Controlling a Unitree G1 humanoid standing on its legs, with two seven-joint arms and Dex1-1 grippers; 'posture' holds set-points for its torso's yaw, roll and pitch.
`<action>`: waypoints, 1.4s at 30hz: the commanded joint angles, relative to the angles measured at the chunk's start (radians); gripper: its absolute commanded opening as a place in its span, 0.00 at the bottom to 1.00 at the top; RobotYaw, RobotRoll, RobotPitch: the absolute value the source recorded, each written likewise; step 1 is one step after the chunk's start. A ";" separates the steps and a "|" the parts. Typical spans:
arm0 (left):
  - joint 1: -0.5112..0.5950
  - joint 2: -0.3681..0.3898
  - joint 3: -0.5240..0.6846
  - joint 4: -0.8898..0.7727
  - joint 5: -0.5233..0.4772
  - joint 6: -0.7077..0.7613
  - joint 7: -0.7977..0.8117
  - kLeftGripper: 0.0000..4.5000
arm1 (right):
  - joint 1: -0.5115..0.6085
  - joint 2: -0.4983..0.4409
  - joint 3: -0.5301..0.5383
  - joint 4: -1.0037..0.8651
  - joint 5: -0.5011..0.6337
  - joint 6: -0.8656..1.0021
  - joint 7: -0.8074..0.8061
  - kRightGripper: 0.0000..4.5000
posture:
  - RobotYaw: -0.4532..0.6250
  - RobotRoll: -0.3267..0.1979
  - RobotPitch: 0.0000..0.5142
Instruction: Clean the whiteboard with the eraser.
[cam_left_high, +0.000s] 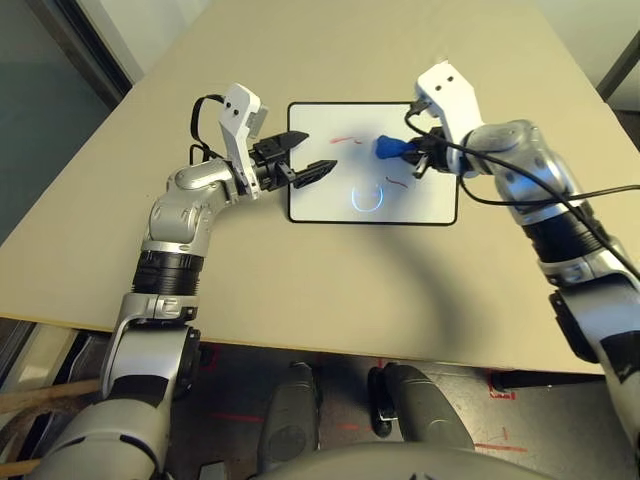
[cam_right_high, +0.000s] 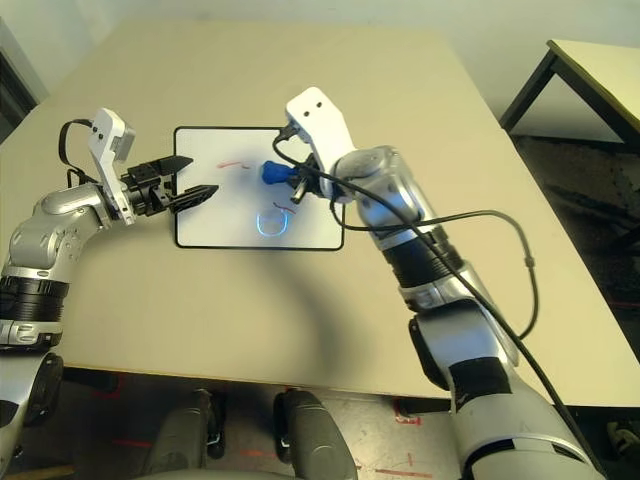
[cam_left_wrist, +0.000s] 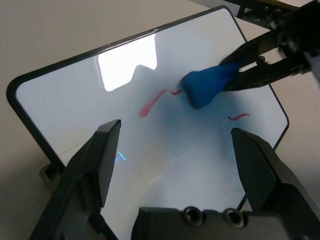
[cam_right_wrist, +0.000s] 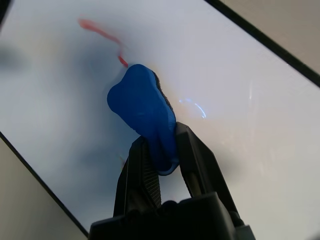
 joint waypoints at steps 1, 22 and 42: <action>0.024 0.000 -0.002 -0.028 -0.005 0.020 0.006 1.00 | -0.036 0.053 0.037 0.099 -0.043 -0.045 -0.028 0.14 | 0.38 0.62 0.24; 0.052 0.037 0.006 -0.056 -0.018 0.071 -0.003 1.00 | 0.042 -0.145 0.033 -0.012 -0.114 -0.020 0.091 0.14 | 0.35 0.62 0.29; 0.088 0.060 0.032 -0.153 -0.056 0.148 0.036 1.00 | -0.110 0.155 0.065 0.295 -0.151 -0.154 -0.006 0.14 | 0.43 0.62 0.32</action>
